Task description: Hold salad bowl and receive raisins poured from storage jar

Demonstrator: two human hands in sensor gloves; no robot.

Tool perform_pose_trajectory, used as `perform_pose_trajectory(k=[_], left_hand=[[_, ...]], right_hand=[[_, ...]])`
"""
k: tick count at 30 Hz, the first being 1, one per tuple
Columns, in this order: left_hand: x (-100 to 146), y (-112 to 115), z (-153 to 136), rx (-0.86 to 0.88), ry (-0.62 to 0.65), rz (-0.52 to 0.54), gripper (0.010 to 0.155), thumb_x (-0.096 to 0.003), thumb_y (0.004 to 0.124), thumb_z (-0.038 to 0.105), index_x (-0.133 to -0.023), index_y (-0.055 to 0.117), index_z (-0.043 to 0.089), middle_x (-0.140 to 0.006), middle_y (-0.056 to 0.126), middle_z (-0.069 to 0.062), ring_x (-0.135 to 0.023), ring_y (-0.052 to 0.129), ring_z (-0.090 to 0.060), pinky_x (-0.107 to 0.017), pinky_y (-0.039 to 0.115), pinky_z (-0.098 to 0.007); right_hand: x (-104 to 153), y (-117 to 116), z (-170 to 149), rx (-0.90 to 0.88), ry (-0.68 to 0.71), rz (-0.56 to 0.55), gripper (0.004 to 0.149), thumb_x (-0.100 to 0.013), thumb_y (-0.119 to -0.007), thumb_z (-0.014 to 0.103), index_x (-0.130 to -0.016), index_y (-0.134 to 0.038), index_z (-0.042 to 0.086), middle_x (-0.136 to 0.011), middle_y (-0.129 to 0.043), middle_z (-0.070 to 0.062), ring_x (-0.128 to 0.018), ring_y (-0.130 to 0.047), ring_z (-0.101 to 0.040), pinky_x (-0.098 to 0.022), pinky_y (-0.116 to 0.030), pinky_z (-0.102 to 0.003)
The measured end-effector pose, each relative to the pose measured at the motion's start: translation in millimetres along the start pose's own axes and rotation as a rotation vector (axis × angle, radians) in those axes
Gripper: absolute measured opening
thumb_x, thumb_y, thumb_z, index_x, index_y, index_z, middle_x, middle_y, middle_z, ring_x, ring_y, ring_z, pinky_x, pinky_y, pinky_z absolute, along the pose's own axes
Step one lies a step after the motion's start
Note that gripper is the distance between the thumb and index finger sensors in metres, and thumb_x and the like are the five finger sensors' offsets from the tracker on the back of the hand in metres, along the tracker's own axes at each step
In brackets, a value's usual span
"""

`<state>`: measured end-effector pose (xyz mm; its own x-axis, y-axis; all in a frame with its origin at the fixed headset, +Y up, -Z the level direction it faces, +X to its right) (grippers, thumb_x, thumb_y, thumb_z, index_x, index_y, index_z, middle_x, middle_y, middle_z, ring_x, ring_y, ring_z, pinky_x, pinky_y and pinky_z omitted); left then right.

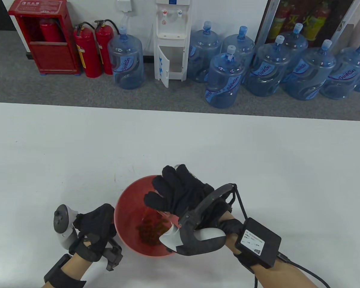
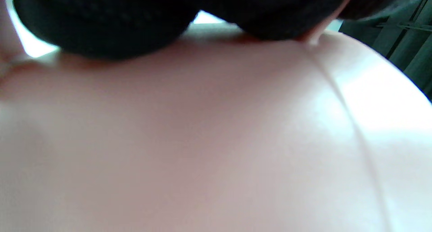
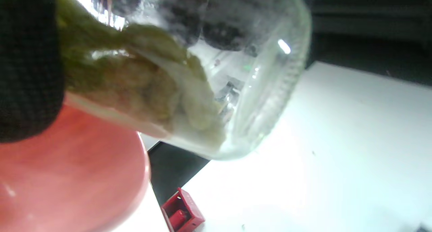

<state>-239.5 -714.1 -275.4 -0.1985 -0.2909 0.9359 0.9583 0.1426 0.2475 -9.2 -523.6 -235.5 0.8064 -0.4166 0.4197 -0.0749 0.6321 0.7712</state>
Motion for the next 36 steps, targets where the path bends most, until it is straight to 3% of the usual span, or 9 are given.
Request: perform_pose_trajectory(k=[6,11,15,21,28,36], left_hand=[[0,-1,1,0.004,0.003,0.004,0.047,-0.0419,0.064,0.052,-0.030,0.091,0.016,-0.013,0.088,-0.002,-0.017,0.096,-0.029,-0.036,0.080,-0.053],[0,-1,1,0.008,0.003,0.007,0.047,-0.0419,0.064,0.052,-0.030,0.091,0.015,-0.013,0.088,-0.002,-0.017,0.096,-0.029,-0.036,0.080,-0.053],[0,-3,1,0.020,0.007,0.013,0.048,-0.0420,0.064,0.053,-0.030,0.091,0.016,-0.013,0.088,-0.002,-0.017,0.096,-0.029,-0.036,0.080,-0.053],[0,-4,3,0.020,0.019,0.021,0.048,-0.0421,0.064,0.053,-0.030,0.091,0.016,-0.013,0.089,-0.001,-0.017,0.096,-0.029,-0.037,0.080,-0.053],[0,-5,3,0.017,0.017,0.014,0.048,-0.0420,0.064,0.053,-0.030,0.091,0.016,-0.013,0.089,-0.002,-0.017,0.096,-0.029,-0.036,0.080,-0.053],[0,-5,2,0.018,0.011,0.019,0.048,-0.0421,0.064,0.053,-0.030,0.091,0.016,-0.013,0.089,-0.002,-0.017,0.096,-0.029,-0.036,0.080,-0.053]], right_hand=[[20,-3,-28,-0.242,-0.180,0.001,0.104,-0.012,-0.100,0.068,-0.095,-0.039,0.056,-0.105,-0.056,0.014,-0.098,-0.070,-0.015,-0.074,-0.059,-0.045],[53,-19,-60,-0.464,-0.397,-0.037,0.108,-0.014,-0.098,0.068,-0.101,-0.042,0.037,-0.105,-0.059,0.010,-0.098,-0.075,-0.016,-0.074,-0.064,-0.043],[95,-50,-85,-0.688,-0.606,-0.030,0.108,-0.015,-0.098,0.069,-0.101,-0.042,0.034,-0.105,-0.060,0.007,-0.097,-0.077,-0.018,-0.072,-0.069,-0.042],[175,-134,-100,-0.983,-0.888,0.131,0.108,-0.016,-0.102,0.066,-0.101,-0.043,0.032,-0.103,-0.062,0.003,-0.095,-0.081,-0.024,-0.069,-0.075,-0.044],[228,-193,-92,-1.028,-1.014,0.302,0.108,-0.017,-0.103,0.063,-0.100,-0.042,0.032,-0.103,-0.060,0.002,-0.096,-0.080,-0.028,-0.069,-0.076,-0.045],[251,-214,-82,-1.049,-1.036,0.359,0.108,-0.017,-0.102,0.064,-0.100,-0.041,0.032,-0.103,-0.060,0.002,-0.095,-0.081,-0.027,-0.069,-0.076,-0.045]])
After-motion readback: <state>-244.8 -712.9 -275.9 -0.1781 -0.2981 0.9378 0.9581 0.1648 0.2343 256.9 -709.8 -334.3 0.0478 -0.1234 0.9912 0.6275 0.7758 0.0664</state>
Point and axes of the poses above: the tracker on the back of each hand, its own z axis roughly to the thumb side, its own x axis roughly from the fingertips to the wrist, y = z × x, the point moved 3 cm from there along -x, roughly from the wrist to the fingertips
